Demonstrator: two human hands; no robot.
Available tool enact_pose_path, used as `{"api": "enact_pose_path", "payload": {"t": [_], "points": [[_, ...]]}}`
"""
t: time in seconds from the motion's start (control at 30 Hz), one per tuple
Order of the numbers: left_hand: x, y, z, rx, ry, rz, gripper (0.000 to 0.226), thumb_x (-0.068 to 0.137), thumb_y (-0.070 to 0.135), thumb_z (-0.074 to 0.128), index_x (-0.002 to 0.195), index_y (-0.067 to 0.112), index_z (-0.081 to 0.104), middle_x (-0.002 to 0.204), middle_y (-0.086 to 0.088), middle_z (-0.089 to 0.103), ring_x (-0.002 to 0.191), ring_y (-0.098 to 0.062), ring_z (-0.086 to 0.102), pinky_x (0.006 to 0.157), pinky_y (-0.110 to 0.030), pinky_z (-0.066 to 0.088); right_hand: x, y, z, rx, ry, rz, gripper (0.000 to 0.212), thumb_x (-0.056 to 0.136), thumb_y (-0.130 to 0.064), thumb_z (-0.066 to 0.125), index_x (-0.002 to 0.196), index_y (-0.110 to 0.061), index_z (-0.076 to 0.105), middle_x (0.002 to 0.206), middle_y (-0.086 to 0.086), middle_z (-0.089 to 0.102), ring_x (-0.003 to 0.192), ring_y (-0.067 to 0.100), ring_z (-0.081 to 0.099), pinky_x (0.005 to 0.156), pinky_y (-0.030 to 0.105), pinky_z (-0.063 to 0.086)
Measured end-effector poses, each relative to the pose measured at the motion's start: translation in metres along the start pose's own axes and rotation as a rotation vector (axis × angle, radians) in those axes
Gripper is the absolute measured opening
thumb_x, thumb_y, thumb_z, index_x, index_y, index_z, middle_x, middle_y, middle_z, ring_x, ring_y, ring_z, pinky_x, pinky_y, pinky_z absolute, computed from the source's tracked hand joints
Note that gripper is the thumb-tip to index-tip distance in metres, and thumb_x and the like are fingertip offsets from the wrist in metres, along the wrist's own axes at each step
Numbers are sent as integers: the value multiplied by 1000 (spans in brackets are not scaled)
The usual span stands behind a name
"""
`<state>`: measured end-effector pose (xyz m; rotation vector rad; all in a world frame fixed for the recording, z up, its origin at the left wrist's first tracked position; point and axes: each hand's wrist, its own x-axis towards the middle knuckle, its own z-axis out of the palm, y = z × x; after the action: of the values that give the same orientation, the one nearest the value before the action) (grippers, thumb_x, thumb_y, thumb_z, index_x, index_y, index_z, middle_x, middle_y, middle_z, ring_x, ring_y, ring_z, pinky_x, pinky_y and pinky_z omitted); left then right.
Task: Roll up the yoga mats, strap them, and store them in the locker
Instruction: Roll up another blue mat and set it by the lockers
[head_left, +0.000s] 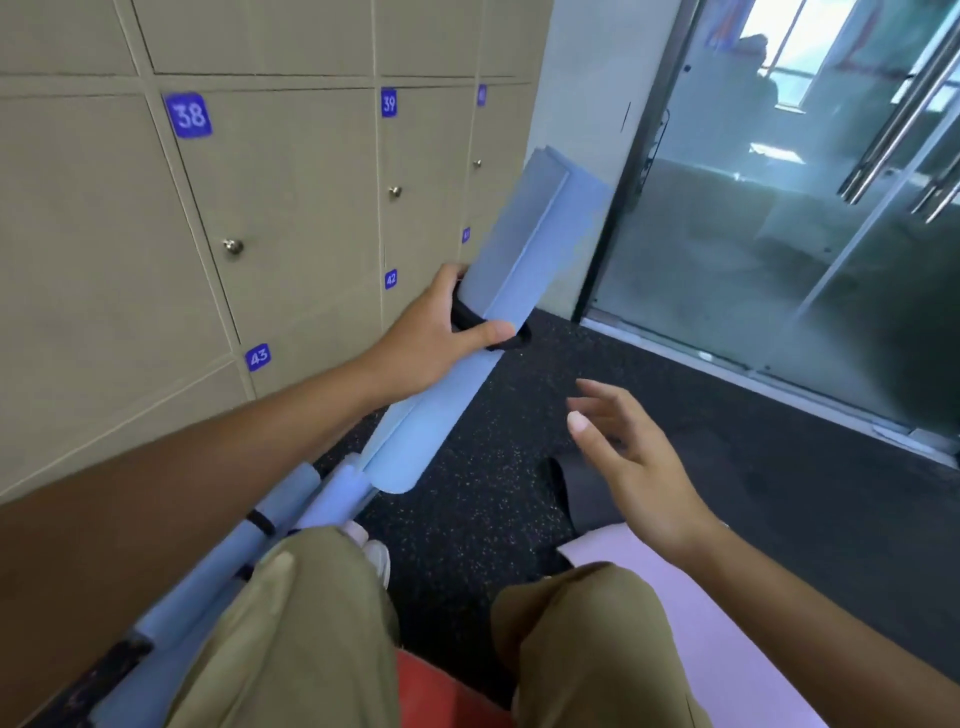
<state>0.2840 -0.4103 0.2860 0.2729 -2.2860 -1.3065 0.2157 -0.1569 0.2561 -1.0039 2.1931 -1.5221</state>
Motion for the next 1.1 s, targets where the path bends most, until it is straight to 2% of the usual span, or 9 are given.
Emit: {"api": "enact_pose_path", "payload": {"t": [0.13,0.23,0.33,0.5,0.57,0.7,0.83,0.93,1.1], "points": [[23,-26,-24,125,-1,-13,66,91,46,74,140,21,38,125,5,57,104,-11,59,80,-23,48,30,14,13,-44,-46,3,45,97,-44,60,141,-35,51,128,-17,61,115,-4,58,85,8,45],[31,-59,-37,193,-11,-46,70,91,48,73,142,20,35,130,4,54,108,-14,57,79,-22,45,52,29,27,-70,-77,20,45,99,-41,60,141,-32,51,127,-16,60,114,-2,58,87,13,46],[27,-104,-44,238,-43,-120,66,92,43,73,141,20,35,124,12,54,103,-6,55,78,-13,40,74,51,44,-111,-119,52,45,99,-41,61,142,-31,50,126,-14,60,115,0,58,90,15,44],[0,-203,-53,398,-178,-336,76,86,56,76,140,15,41,132,-2,56,116,-20,56,99,-39,46,104,98,79,-193,-209,107,45,100,-38,60,143,-25,51,125,-9,61,116,5,58,92,16,42],[-16,-243,-56,454,-244,-436,82,82,61,75,142,17,40,132,-3,58,116,-22,58,100,-43,47,114,120,94,-235,-258,129,46,100,-39,59,143,-24,51,125,-7,61,117,7,58,95,20,42],[-54,-323,-56,505,-293,-607,62,87,44,78,133,20,44,107,4,65,94,-12,61,77,-21,43,133,166,125,-329,-384,145,45,102,-42,56,143,-24,50,125,-7,61,111,7,58,88,19,43],[-89,-410,-52,571,-288,-740,87,76,56,82,143,16,45,127,-6,63,107,-25,61,91,-41,49,149,211,153,-413,-515,166,47,102,-44,54,144,-23,49,128,-4,60,109,11,59,87,22,43],[-109,-474,-51,568,-311,-870,99,58,77,83,127,13,53,131,-16,59,109,-29,58,96,-44,46,159,240,170,-449,-585,176,48,102,-44,55,143,-22,49,128,-2,61,108,13,59,88,24,44],[-125,-494,-48,531,-298,-919,75,86,43,81,135,0,43,108,-22,64,96,-38,65,80,-53,52,172,264,188,-470,-670,204,49,102,-45,55,145,-23,48,126,-4,60,110,14,59,91,29,47]]}}
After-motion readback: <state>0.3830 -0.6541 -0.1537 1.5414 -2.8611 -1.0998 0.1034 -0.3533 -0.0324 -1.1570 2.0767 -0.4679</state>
